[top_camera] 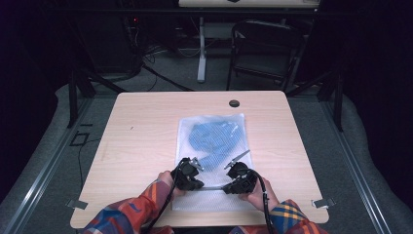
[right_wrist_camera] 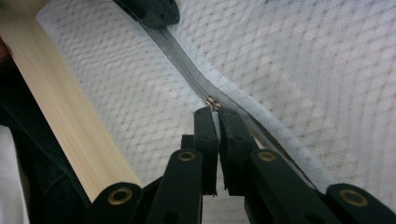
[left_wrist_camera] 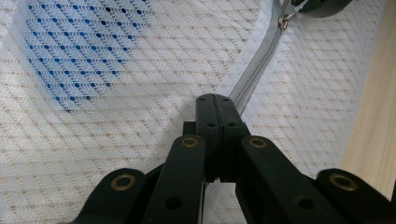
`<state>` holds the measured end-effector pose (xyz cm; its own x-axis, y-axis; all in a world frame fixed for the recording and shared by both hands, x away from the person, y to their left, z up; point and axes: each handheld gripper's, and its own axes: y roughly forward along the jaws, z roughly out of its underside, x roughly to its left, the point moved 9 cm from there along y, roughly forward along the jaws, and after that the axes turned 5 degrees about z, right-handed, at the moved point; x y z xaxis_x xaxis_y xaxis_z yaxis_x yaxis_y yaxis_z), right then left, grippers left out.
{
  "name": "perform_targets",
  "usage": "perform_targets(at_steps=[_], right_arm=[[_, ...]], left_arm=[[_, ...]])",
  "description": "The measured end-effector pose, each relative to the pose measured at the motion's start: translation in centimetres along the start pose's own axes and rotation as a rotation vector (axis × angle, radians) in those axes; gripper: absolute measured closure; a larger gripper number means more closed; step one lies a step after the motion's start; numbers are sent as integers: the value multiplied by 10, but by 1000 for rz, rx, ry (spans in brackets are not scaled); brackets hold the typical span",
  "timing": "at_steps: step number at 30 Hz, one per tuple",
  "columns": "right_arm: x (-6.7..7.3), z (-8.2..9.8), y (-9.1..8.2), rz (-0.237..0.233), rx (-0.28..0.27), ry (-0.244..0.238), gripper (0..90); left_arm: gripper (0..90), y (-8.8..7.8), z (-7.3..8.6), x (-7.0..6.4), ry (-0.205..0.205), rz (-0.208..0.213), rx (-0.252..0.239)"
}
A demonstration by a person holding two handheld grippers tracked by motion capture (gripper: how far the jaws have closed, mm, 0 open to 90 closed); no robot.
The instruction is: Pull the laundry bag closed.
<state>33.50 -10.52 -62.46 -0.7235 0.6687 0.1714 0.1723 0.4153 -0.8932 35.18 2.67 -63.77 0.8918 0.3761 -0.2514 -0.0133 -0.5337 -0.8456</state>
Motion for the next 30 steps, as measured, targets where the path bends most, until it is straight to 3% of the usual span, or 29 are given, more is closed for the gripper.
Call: perform_targets(at_steps=[9, 15, 20, 24, 29, 30], right_arm=[[-6, 7, -6, 11, -3, 19, 869], [-4, 4, -4, 17, -6, 10, 869], [-3, 3, -3, 10, -1, 2, 868], [-1, 1, 0, 8, 7, -5, 868], [5, -3, 7, 2, 6, 1, 869], [6, -3, 10, 12, 18, -20, 869]], left_arm=[[900, -1, 1, 1, 0, -5, 11], [900, -1, -2, 1, -20, -1, -28], [900, -4, -13, -6, 19, -15, -80], [900, -4, -23, -11, 25, 1, -118], [900, 3, -26, -19, 51, 8, -101], [900, 7, -26, -19, 63, 3, -83]])
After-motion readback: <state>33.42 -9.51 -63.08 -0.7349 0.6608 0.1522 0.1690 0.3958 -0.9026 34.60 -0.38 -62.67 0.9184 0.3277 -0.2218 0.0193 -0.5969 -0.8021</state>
